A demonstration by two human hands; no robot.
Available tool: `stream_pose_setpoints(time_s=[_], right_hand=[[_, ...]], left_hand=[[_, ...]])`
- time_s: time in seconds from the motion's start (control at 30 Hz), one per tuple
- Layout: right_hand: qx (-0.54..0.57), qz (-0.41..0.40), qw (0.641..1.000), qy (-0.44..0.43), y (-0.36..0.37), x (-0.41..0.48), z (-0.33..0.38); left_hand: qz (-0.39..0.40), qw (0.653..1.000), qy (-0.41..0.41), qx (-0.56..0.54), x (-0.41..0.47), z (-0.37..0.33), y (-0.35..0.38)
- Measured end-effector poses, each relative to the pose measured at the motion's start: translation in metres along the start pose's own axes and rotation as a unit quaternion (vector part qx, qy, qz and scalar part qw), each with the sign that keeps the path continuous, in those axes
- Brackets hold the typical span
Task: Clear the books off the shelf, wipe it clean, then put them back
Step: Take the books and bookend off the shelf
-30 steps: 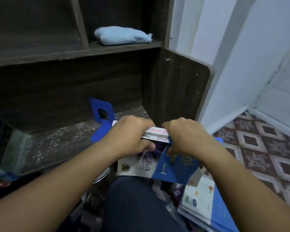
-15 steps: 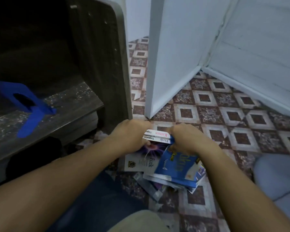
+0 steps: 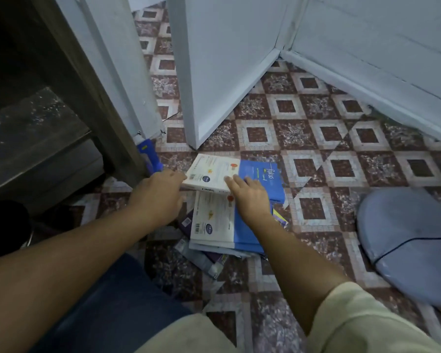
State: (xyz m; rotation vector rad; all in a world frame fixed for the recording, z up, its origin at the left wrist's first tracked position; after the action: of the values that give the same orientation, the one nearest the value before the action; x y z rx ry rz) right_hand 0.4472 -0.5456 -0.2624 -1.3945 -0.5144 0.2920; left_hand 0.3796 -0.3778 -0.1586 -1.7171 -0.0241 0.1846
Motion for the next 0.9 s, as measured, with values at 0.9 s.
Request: stream_pose_setpoints(time_s=[0.9], right_hand=[[0.012,0.215,0.976,0.009,-0.009,0.002,0.083]], left_hand=[[0.002,0.997,-0.048,-0.059,-0.040,0.103,-0.001]])
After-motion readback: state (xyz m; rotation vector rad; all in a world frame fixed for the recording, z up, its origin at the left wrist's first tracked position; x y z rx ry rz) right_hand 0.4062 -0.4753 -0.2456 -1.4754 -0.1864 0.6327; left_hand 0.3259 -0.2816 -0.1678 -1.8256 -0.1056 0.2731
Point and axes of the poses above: each hand's wrist, its own x-axis towards the middle knuckle, its own y-axis out of the palm, z = x × y, the point moved 7 cm from there along x, towards the middle knuckle, and after that the axes turned 8 degrees about -z, right-handed, at the moved point
